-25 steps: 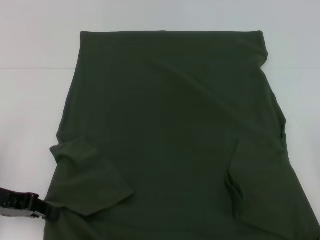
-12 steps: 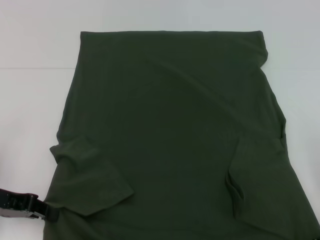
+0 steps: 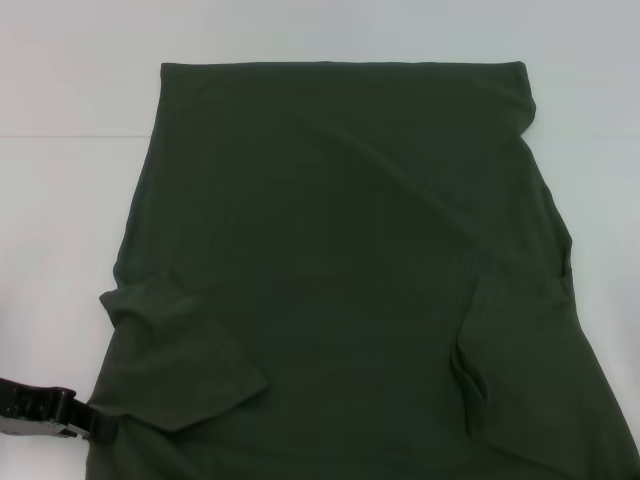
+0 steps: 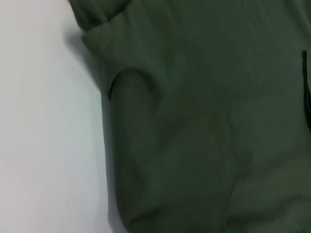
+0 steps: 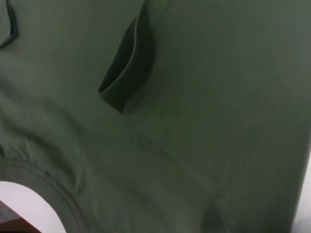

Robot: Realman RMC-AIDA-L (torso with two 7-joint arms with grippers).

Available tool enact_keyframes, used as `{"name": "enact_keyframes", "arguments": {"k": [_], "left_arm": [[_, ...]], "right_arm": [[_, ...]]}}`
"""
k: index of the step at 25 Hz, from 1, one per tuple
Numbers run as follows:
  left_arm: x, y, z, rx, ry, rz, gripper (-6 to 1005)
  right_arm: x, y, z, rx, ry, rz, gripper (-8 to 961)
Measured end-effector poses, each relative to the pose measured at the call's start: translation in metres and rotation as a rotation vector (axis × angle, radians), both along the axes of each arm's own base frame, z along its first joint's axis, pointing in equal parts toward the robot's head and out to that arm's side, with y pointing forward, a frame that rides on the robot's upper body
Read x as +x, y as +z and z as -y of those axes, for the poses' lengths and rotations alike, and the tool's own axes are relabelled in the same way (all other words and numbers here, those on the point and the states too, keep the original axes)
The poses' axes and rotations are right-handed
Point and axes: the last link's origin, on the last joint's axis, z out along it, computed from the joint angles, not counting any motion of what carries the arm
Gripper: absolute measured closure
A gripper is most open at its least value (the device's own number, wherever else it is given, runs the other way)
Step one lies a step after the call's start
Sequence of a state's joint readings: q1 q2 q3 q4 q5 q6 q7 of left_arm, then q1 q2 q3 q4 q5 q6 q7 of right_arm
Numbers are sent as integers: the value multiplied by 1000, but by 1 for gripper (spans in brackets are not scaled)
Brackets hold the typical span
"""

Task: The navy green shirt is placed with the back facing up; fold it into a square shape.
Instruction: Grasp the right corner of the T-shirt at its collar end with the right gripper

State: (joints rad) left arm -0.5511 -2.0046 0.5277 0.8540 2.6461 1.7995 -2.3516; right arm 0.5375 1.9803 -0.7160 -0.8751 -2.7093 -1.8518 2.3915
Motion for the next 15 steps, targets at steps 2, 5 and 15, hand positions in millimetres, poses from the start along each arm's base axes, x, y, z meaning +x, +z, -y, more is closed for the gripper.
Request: {"name": "enact_keyframes", "arguments": {"k": [2,5,15], "left_arm": [[0,0,0,0,1,1,945],[0,0,0,1,2,1,945],[0,0,0,1,3,1,946]], "right_arm": [[1,2,0,3,0,3,9],[3,6,0,8,-3,11,9],[3,6,-1,8,-4,16,9]]}}
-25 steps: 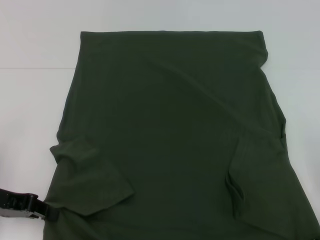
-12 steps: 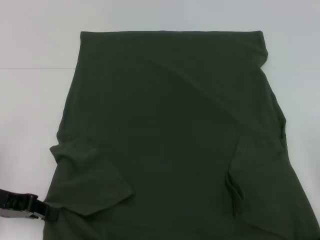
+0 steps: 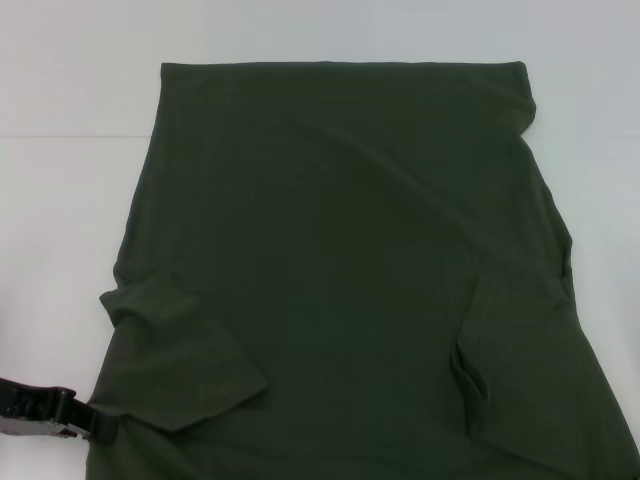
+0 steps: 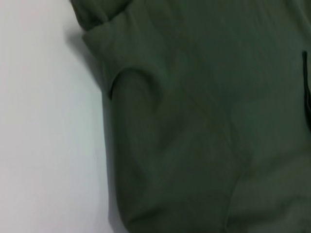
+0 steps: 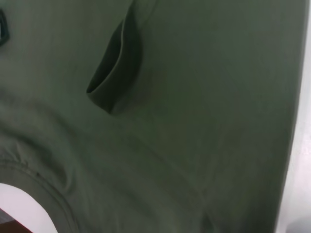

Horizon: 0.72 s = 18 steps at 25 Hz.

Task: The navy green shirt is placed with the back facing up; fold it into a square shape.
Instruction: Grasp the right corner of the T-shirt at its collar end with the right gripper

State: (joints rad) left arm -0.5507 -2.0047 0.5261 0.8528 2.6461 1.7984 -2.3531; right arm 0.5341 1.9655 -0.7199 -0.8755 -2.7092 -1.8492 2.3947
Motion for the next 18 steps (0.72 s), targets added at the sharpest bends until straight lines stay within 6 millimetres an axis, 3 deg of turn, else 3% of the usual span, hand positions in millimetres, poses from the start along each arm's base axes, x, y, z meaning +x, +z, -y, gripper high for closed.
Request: {"name": "enact_keyframes", "arguments": {"k": [18], "left_arm": [[-1,2,0,9,3,3,946]], "right_arm": [[-5,-7,-2,-18,17,-3,8]]}}
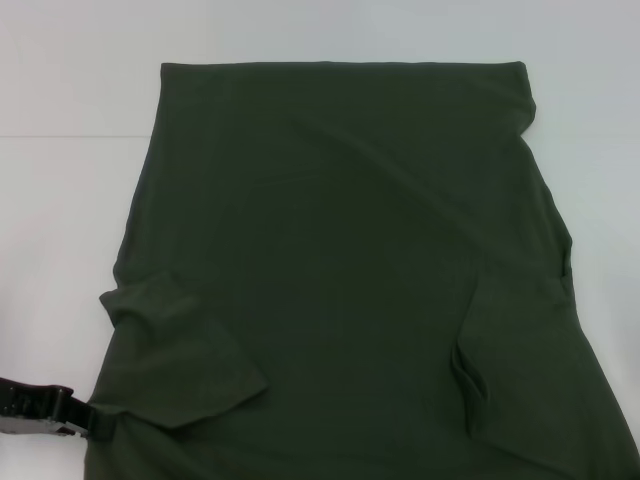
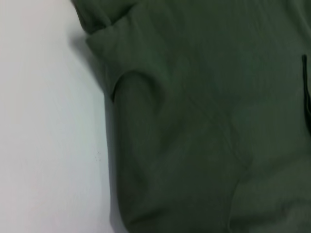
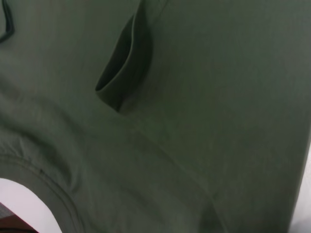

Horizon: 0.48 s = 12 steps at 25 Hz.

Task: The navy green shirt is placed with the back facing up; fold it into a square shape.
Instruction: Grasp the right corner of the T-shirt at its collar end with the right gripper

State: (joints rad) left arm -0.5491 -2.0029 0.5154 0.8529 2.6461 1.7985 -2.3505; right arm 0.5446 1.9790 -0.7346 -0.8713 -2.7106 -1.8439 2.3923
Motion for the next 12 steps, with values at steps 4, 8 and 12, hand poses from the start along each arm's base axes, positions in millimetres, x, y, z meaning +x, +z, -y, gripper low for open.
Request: {"name": "enact_keyframes", "arguments": {"k": [4,8,12], "left_arm": [[0,0,0,0,0,-1,945],[0,1,0,0,-2,-1,945],[0,0,0,-1,-2,0,946]], "right_arm": [[-2,-2,-1,-6,5,-5,10],[-5,-5,-1,-14,11,-10,12],[-7,-8,-1,-27,18,-12,14]]}}
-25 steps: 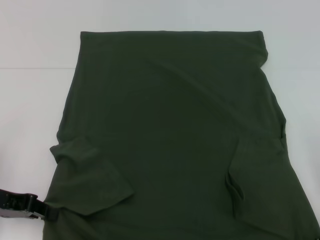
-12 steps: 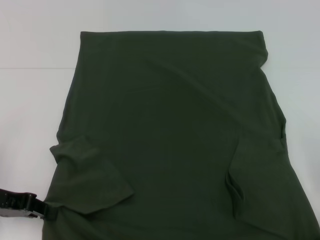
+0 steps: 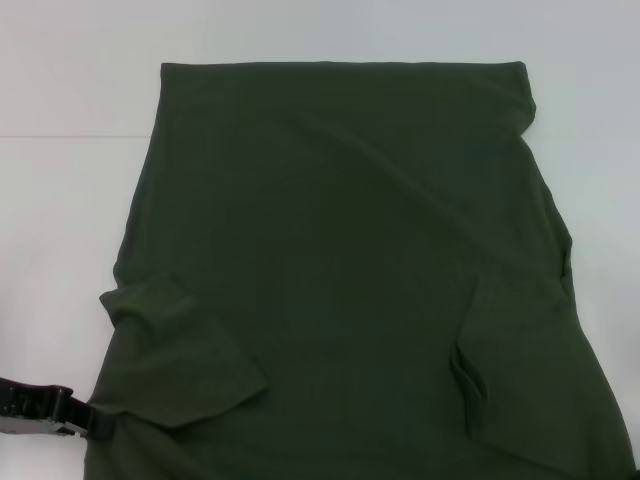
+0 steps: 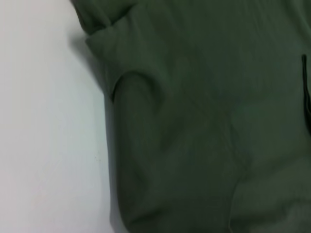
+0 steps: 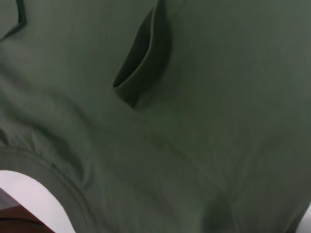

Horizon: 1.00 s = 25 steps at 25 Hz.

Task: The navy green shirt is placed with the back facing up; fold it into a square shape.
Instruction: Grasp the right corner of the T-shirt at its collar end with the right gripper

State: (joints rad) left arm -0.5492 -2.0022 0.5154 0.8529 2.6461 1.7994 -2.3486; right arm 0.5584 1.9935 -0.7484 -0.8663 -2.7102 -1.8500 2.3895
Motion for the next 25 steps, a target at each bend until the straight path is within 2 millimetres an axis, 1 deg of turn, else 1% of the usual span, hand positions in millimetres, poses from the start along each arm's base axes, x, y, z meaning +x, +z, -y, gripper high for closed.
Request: {"name": "enact_keyframes", "arguments": {"k": [11,22,25], "left_arm": [[1,0,-1,0,0,0,947],[2,0,-2,0,-5,1,945],[3,0,-2,0,-6,2,945]], "right_arm": [[-12,-14,-5,-42,33,-55,19],[-18,-19,-12,-38,66,-40,24],[-20,-19,-13,-51,76,-31,138]]}}
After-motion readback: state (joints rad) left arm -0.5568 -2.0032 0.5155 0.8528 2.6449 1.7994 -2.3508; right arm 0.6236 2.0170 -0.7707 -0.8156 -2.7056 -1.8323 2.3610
